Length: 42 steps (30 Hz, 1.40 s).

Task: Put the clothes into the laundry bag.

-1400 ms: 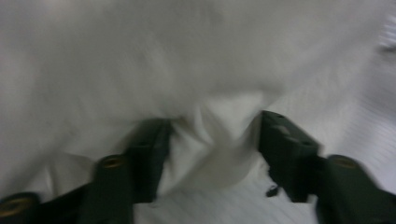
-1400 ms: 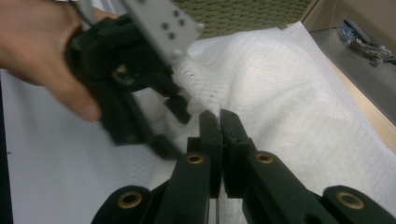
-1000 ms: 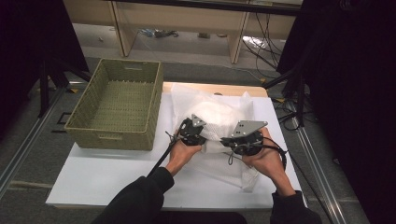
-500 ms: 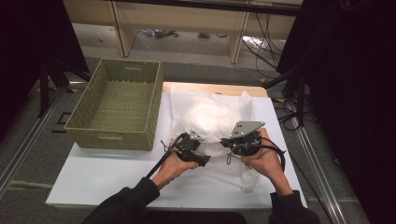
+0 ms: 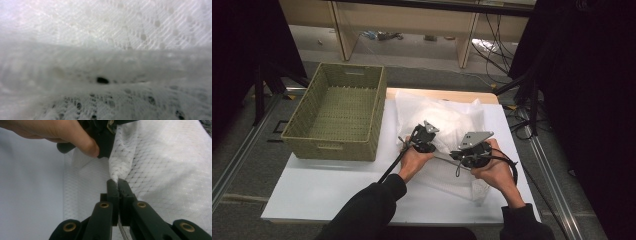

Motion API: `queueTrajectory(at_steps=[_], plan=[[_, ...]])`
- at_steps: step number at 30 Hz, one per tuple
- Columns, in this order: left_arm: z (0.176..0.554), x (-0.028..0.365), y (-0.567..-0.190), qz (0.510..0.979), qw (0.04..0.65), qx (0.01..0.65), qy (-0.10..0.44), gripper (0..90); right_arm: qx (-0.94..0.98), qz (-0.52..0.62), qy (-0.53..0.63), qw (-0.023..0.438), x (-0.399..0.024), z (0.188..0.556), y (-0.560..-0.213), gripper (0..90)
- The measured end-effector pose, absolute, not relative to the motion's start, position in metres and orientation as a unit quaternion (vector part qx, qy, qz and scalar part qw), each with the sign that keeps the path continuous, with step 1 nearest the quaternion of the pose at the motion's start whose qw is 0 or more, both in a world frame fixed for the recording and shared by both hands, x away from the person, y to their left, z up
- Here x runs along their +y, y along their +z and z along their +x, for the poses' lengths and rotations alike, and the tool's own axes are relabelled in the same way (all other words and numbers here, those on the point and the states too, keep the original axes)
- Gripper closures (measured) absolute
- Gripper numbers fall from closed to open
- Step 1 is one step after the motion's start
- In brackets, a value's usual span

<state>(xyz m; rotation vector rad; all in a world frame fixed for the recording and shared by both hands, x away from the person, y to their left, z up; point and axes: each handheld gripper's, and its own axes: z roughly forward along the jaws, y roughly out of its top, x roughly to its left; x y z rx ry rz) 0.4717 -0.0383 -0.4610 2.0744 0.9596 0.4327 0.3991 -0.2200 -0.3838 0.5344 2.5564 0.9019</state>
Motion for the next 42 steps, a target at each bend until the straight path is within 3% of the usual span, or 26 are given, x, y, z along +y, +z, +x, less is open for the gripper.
queueTrajectory(at_steps=[3, 5, 8, 11, 16, 20, 24, 26, 29, 30, 33, 42], plan=[[0.463, -0.028, -0.463, 0.835, 0.378, 0.376, 0.136, 69.2, 0.907, 0.2, 0.322, 0.182, -0.221, 0.399, -0.386, 90.0], [0.45, -0.018, -0.46, 0.842, 0.37, 0.363, 0.146, 58.7, 0.907, 0.2, 0.323, 0.179, -0.222, 0.4, -0.387, 90.0], [0.431, 0.002, -0.455, 0.851, 0.37, 0.349, 0.135, 47.9, 0.907, 0.203, 0.323, 0.18, -0.222, 0.4, -0.387, 90.0], [0.42, 0.017, -0.452, 0.846, 0.376, 0.36, 0.111, 41.7, 0.907, 0.208, 0.32, 0.178, -0.221, 0.399, -0.388, 90.0], [0.401, 0.049, -0.467, 0.843, 0.335, 0.392, 0.154, 35.7, 0.911, 0.196, 0.318, 0.177, -0.216, 0.399, -0.389, 89.9], [0.41, 0.045, -0.48, 0.842, 0.323, 0.414, 0.122, 32.4, 0.911, 0.203, 0.314, 0.176, -0.214, 0.398, -0.39, 89.9], [0.42, 0.038, -0.486, 0.839, 0.32, 0.421, 0.13, 26.9, 0.911, 0.2, 0.318, 0.172, -0.215, 0.398, -0.391, 89.8], [0.424, 0.041, -0.486, 0.835, 0.331, 0.42, 0.132, 36.2, 0.911, 0.202, 0.316, 0.174, -0.215, 0.398, -0.391, 89.8], [0.428, 0.048, -0.486, 0.836, 0.343, 0.404, 0.14, 73.0, 0.911, 0.193, 0.32, 0.174, -0.215, 0.398, -0.391, 89.8], [0.428, 0.051, -0.485, 0.838, 0.344, 0.4, 0.137, 78.8, 0.91, 0.199, 0.319, 0.175, -0.216, 0.398, -0.39, 89.8], [0.425, 0.063, -0.478, 0.841, 0.35, 0.393, 0.128, 83.0, 0.911, 0.194, 0.32, 0.176, -0.217, 0.399, -0.39, 89.8], [0.387, 0.095, -0.464, 0.85, 0.369, 0.364, 0.096, 84.2, 0.909, 0.201, 0.32, 0.174, -0.217, 0.397, -0.39, 89.8]])
